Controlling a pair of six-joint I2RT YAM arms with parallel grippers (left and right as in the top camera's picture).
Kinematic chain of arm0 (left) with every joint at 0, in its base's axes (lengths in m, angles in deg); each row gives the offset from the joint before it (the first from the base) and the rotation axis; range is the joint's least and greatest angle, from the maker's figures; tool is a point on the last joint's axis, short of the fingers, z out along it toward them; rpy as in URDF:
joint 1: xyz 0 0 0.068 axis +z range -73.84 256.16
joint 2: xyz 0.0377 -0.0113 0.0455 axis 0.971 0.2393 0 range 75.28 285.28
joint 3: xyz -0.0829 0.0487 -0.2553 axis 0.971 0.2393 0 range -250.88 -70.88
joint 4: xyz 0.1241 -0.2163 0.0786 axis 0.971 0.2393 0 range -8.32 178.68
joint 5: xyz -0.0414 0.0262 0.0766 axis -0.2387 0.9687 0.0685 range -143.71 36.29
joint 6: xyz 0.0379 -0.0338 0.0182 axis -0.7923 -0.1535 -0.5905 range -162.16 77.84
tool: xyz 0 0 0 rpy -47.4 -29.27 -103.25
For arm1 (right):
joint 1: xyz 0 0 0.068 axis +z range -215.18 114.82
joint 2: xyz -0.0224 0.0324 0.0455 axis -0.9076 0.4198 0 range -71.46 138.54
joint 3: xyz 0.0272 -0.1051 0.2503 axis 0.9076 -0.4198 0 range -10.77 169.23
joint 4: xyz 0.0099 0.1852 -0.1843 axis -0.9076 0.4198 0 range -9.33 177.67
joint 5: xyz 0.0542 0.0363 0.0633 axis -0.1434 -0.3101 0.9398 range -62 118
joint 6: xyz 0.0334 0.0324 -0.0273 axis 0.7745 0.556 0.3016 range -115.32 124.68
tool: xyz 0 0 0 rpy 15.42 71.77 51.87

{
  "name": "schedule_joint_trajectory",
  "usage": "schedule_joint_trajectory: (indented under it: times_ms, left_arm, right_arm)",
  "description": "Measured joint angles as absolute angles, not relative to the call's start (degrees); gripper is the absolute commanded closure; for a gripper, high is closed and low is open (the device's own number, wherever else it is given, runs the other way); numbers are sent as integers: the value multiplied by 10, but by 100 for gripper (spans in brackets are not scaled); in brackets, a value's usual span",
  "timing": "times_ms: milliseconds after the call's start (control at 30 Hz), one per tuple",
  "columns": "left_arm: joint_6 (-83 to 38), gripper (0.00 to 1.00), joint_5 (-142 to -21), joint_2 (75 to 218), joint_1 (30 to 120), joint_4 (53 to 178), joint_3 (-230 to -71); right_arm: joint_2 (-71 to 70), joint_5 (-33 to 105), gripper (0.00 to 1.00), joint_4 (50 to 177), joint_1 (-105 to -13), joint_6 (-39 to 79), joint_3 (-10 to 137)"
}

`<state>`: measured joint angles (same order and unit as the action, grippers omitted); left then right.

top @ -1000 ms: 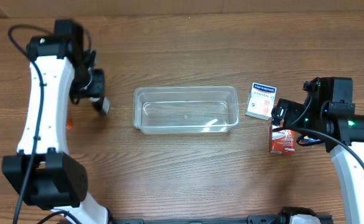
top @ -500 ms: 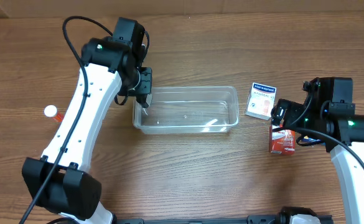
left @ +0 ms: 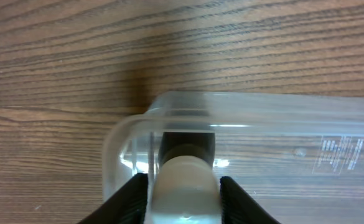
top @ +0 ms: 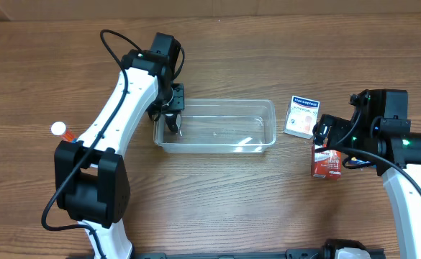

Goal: Pack container
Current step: 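Carry the bottle into the container's left end and release it, then move the left gripper to the orange tube and grasp it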

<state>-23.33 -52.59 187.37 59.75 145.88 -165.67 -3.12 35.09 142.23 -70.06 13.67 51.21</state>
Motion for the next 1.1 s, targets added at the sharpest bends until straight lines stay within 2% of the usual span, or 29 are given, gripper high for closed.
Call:
schedule_joint_trajectory:
  times_ms: [67,133,200,267,300,333,500,600,700,800,900,1100]
  left_arm:
    - [-230,43,-526,1874,593,1459,-1657]
    - [-233,43,-526,1874,593,1469,-1657]
    - [-235,42,-526,1875,593,1510,-1674]
    - [-242,36,-526,1879,593,1570,-1731]
    - [-243,22,-525,1879,593,1591,-1752]
    - [-245,1,-523,1874,593,1628,-1796]
    - [-241,0,-478,1704,619,1717,-1846]
    - [-227,0,-451,1589,705,1730,-1823]
    - [-226,0,-442,1552,816,1711,-1757]
    - [-241,0,-454,1580,911,1671,-1715]
    - [-258,0,-464,1643,958,1640,-1702]
    - [-289,0,-473,1778,975,1616,-1701]
  right_arm:
    - [-31,351,0,1422,-701,136,512]
    - [-31,351,0,1422,-701,136,512]
    - [-31,351,0,1422,-701,137,512]
    - [-31,351,0,1422,-701,136,512]
    - [-31,351,0,1422,-701,136,512]
    - [-31,351,0,1422,-701,137,513]
    - [-31,351,0,1422,-701,137,513]
    - [-31,351,0,1422,-701,137,513]
    - [-31,353,0,1422,-701,137,513]
    - [-31,353,0,1422,-701,137,513]
    - [-31,353,0,1422,-701,137,513]
    - [-31,353,0,1422,-701,137,513]
